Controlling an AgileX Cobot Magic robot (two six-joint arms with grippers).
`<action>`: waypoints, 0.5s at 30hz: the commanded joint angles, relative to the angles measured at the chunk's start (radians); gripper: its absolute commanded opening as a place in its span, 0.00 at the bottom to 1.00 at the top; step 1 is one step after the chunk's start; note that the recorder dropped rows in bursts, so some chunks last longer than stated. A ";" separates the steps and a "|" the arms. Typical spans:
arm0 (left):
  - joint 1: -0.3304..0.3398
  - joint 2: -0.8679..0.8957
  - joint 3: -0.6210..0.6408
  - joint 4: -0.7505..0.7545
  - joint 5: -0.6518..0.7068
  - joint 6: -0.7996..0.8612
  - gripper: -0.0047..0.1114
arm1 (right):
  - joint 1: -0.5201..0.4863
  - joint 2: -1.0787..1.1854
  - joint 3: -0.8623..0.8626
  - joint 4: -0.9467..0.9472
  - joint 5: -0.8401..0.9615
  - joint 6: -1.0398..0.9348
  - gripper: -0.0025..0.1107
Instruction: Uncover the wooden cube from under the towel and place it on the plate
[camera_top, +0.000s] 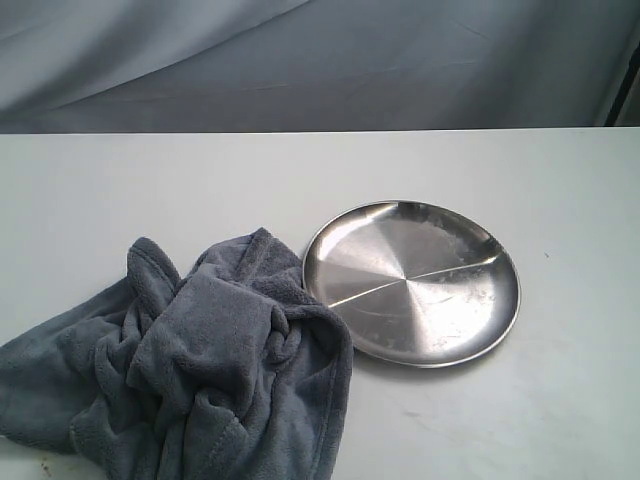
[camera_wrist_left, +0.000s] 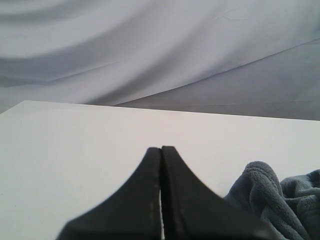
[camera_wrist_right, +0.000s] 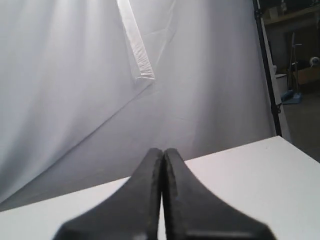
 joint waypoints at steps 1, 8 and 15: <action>0.001 -0.003 0.004 0.001 -0.003 -0.003 0.04 | 0.001 0.002 -0.087 0.064 0.021 0.005 0.02; 0.001 -0.003 0.004 0.001 -0.003 -0.003 0.04 | 0.001 0.143 -0.299 0.057 0.316 -0.095 0.02; 0.001 -0.003 0.004 0.001 -0.003 -0.003 0.04 | 0.001 0.399 -0.444 0.093 0.552 -0.232 0.02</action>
